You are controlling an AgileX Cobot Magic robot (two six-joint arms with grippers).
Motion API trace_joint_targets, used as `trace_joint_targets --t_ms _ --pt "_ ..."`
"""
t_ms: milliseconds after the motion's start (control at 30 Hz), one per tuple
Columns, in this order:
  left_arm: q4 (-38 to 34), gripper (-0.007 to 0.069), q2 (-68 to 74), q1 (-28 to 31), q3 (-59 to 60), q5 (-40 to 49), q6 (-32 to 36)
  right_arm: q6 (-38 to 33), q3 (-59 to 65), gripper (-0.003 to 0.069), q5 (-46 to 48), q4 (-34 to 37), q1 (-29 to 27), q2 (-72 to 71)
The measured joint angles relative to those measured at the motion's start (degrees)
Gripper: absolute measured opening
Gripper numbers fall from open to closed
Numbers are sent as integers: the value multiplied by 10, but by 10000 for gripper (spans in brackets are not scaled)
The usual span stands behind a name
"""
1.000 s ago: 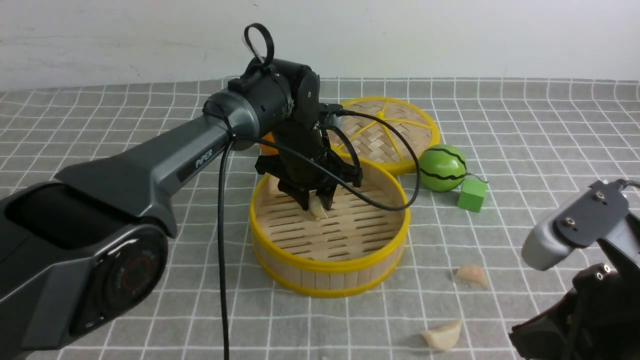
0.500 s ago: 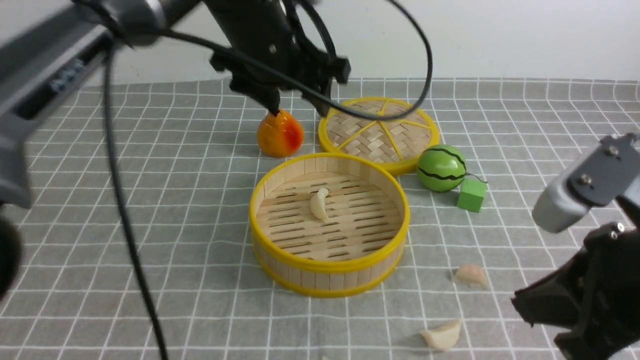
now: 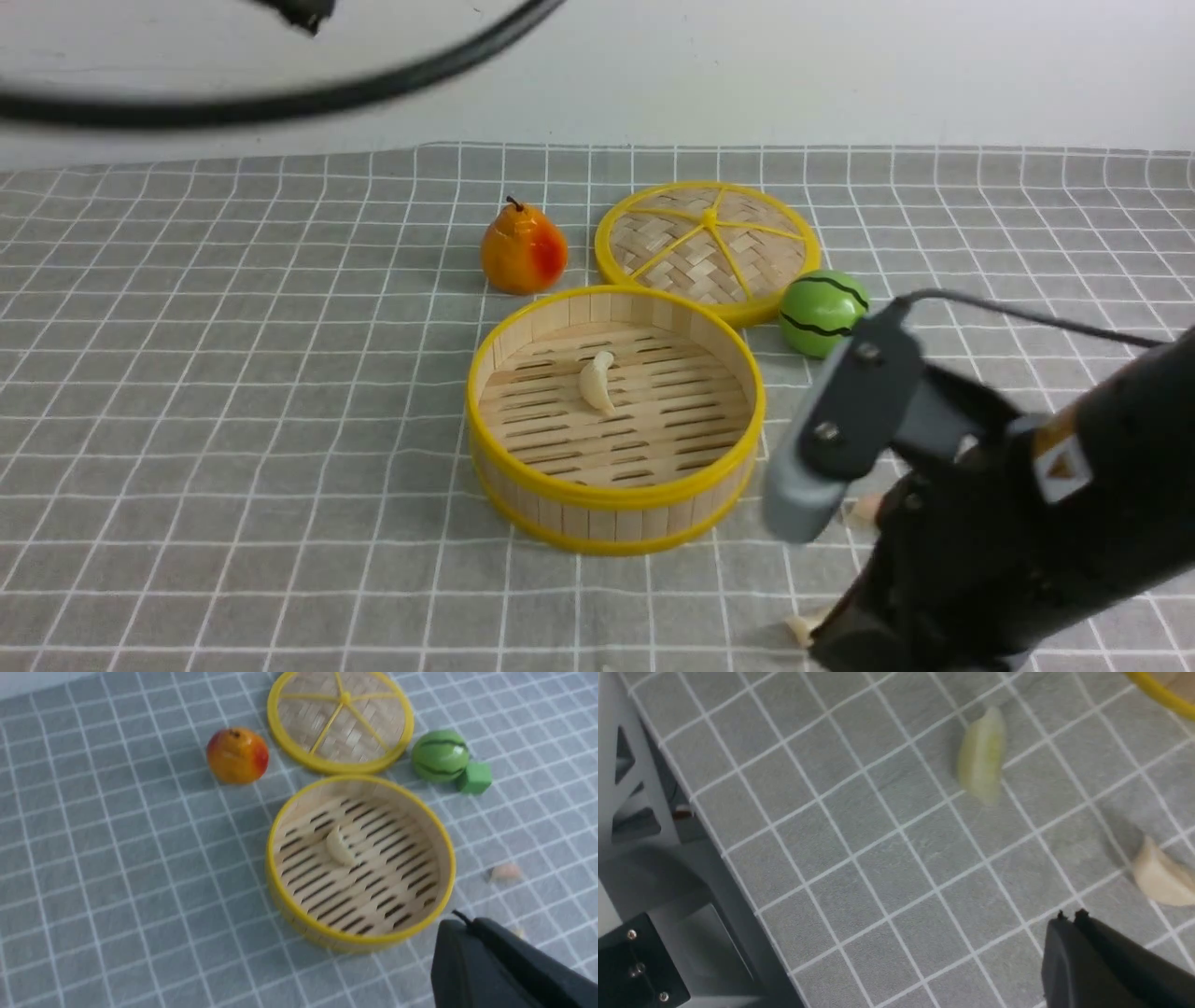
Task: Put the dumplings into the steamer on the table with the grey tablecloth.
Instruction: 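Reach for and grasp a dumpling lying on the table beside the steamer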
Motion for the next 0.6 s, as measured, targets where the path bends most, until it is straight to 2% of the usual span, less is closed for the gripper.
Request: trace_joint_targets --t_ms 267,300,367,433,600 --pt "14 -14 -207 1 269 0 -9 64 -51 13 -11 -56 63 106" --pt "14 -14 -207 1 269 0 -9 64 -51 13 -11 -56 63 106" --pt "12 -14 -273 1 338 0 -9 80 -80 54 -12 -75 78 146" --pt "10 -14 -322 1 387 0 -11 95 -103 113 -15 -89 87 182" --pt "6 -14 -416 1 474 0 -29 139 -141 364 -45 -118 94 268"
